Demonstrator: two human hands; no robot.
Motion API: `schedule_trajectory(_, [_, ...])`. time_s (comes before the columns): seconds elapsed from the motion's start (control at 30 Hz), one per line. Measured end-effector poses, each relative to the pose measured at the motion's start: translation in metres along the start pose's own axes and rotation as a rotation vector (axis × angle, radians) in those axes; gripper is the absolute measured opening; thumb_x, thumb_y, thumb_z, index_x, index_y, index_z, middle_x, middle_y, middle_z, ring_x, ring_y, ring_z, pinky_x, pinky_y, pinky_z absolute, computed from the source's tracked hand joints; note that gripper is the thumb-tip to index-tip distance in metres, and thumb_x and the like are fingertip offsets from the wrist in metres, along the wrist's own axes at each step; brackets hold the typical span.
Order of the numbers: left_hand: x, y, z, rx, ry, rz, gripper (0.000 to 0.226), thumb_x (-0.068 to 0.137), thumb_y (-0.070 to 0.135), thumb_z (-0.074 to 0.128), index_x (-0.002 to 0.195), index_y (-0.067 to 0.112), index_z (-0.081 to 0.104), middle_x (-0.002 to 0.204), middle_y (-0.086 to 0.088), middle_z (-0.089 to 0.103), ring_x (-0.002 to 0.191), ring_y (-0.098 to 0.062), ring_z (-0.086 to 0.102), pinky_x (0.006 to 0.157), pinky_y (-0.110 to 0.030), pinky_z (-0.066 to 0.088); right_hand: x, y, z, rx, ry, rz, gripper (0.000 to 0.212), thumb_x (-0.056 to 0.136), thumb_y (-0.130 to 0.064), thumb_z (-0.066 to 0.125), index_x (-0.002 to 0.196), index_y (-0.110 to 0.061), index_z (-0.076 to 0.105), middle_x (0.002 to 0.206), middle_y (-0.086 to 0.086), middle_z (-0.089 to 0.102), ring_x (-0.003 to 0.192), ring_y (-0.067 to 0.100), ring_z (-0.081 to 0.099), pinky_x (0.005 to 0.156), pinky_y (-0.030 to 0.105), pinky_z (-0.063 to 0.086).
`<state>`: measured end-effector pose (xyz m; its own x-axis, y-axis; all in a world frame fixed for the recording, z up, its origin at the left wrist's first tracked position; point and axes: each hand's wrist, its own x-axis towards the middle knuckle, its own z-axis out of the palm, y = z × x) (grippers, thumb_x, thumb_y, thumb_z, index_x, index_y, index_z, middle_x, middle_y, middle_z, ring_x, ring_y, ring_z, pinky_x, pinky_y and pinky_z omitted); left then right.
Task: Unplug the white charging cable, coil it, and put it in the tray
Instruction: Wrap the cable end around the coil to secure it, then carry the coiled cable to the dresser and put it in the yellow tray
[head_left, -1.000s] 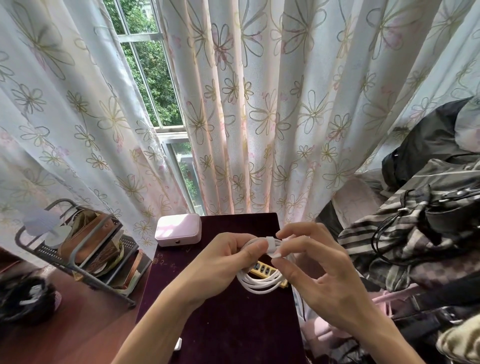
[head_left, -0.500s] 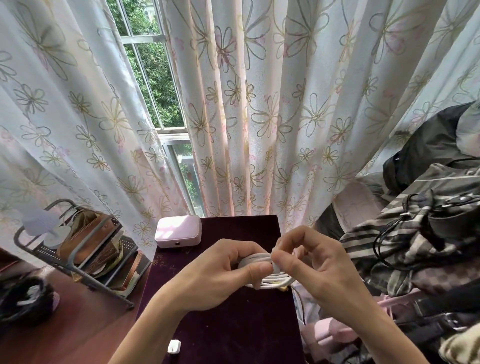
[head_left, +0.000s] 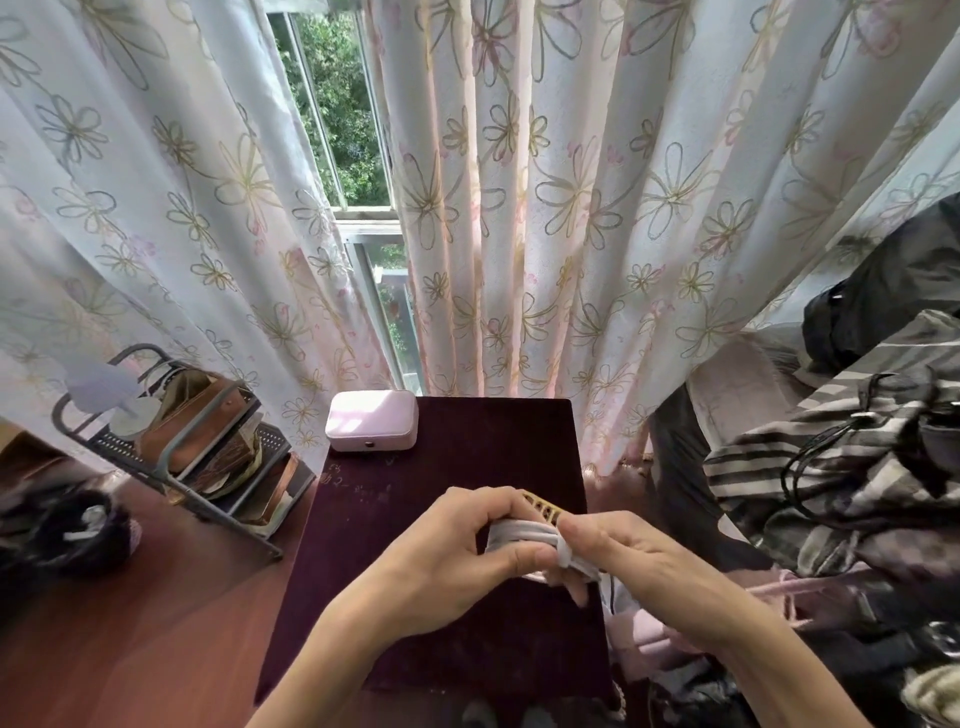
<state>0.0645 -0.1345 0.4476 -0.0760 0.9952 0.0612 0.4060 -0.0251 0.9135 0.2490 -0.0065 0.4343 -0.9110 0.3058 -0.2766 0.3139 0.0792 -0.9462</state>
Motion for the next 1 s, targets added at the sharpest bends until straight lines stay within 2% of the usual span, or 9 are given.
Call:
schedule_trajectory(0.1, [-0.015, -0.04, 0.012, -0.104, 0.103, -0.144, 0.021, 0.088, 0.047, 0.074, 0.097, 0.029, 0.069, 0.089, 0.006, 0.075, 0.081, -0.004, 0.067, 0.073, -0.022, 0.052, 0.01, 0.024, 0.021, -0.005, 0.054, 0.019, 0.052, 0.09, -0.077, 0.056, 0.099, -0.027, 0.069, 0.082, -0.015, 0.069, 0.084, -0.001, 0.062, 0.085, 0.018, 0.048])
schedule_trajectory(0.17, [-0.029, -0.069, 0.026, -0.256, 0.198, -0.278, 0.027, 0.086, 0.049, 0.075, 0.096, 0.025, 0.069, 0.089, 0.001, 0.076, 0.079, -0.006, 0.066, 0.072, -0.03, 0.052, 0.02, 0.046, 0.038, -0.042, 0.087, 0.022, 0.029, 0.094, -0.056, 0.068, 0.114, -0.035, 0.068, 0.096, -0.01, 0.075, 0.09, 0.008, 0.07, 0.085, 0.027, 0.055])
schedule_trajectory(0.27, [-0.052, -0.109, 0.054, -0.451, 0.314, -0.475, 0.031, 0.082, 0.048, 0.077, 0.094, 0.02, 0.071, 0.084, -0.001, 0.077, 0.075, -0.007, 0.067, 0.07, -0.027, 0.05, 0.032, 0.083, 0.067, -0.22, 0.191, 0.009, 0.018, 0.098, -0.03, 0.071, 0.113, -0.039, 0.068, 0.098, -0.01, 0.077, 0.088, 0.012, 0.072, 0.078, 0.029, 0.058])
schedule_trajectory(0.43, [-0.089, -0.178, 0.092, -0.578, 0.392, -0.718, 0.029, 0.092, 0.045, 0.064, 0.092, 0.017, 0.073, 0.078, 0.001, 0.076, 0.071, -0.006, 0.068, 0.068, -0.02, 0.052, 0.042, 0.155, 0.105, -0.212, 0.255, 0.217, 0.015, 0.097, -0.026, 0.072, 0.105, -0.04, 0.072, 0.09, -0.017, 0.078, 0.081, 0.004, 0.074, 0.074, 0.027, 0.057])
schedule_trajectory(0.63, [-0.145, -0.31, 0.086, -0.154, 0.523, -1.177, 0.016, 0.097, 0.022, 0.061, 0.108, 0.016, 0.07, 0.096, 0.002, 0.071, 0.096, -0.02, 0.068, 0.083, -0.027, 0.049, 0.037, 0.245, 0.14, -0.044, 0.389, 0.513, 0.02, 0.097, -0.025, 0.074, 0.093, -0.044, 0.074, 0.076, -0.005, 0.078, 0.069, 0.018, 0.072, 0.065, 0.021, 0.052])
schedule_trajectory(0.77, [-0.166, -0.392, 0.069, 0.103, 0.474, -1.378, 0.039, 0.093, 0.025, 0.066, 0.126, 0.007, 0.056, 0.118, -0.016, 0.064, 0.111, -0.035, 0.062, 0.094, -0.041, 0.048, 0.029, 0.294, 0.155, 0.039, 0.473, 0.69, 0.016, 0.099, -0.026, 0.071, 0.092, -0.04, 0.076, 0.077, 0.001, 0.078, 0.069, 0.02, 0.071, 0.073, 0.051, 0.061])
schedule_trajectory(0.87, [-0.158, -0.436, 0.064, 0.207, 0.451, -1.384, 0.064, 0.087, 0.036, 0.074, 0.135, 0.004, 0.047, 0.13, -0.023, 0.055, 0.115, -0.041, 0.058, 0.095, -0.046, 0.046, 0.02, 0.324, 0.16, 0.059, 0.519, 0.769, 0.01, 0.099, -0.032, 0.071, 0.093, -0.037, 0.077, 0.077, -0.001, 0.077, 0.07, 0.02, 0.073, 0.077, 0.056, 0.061])
schedule_trajectory(0.93, [-0.151, -0.457, 0.066, 0.25, 0.448, -1.33, 0.068, 0.085, 0.041, 0.076, 0.133, 0.003, 0.047, 0.13, -0.024, 0.054, 0.114, -0.041, 0.058, 0.094, -0.045, 0.047, 0.012, 0.336, 0.161, 0.07, 0.54, 0.802, 0.009, 0.1, -0.035, 0.07, 0.094, -0.033, 0.077, 0.078, -0.002, 0.078, 0.075, 0.029, 0.075, 0.078, 0.055, 0.063])
schedule_trajectory(1.0, [-0.144, -0.473, 0.072, 0.288, 0.445, -1.305, 0.064, 0.086, 0.041, 0.075, 0.129, 0.002, 0.05, 0.126, -0.025, 0.055, 0.112, -0.042, 0.057, 0.094, -0.045, 0.046, 0.003, 0.346, 0.163, 0.074, 0.557, 0.818, 0.01, 0.101, -0.033, 0.069, 0.095, -0.031, 0.077, 0.08, 0.0, 0.078, 0.071, 0.022, 0.073, 0.076, 0.048, 0.062])
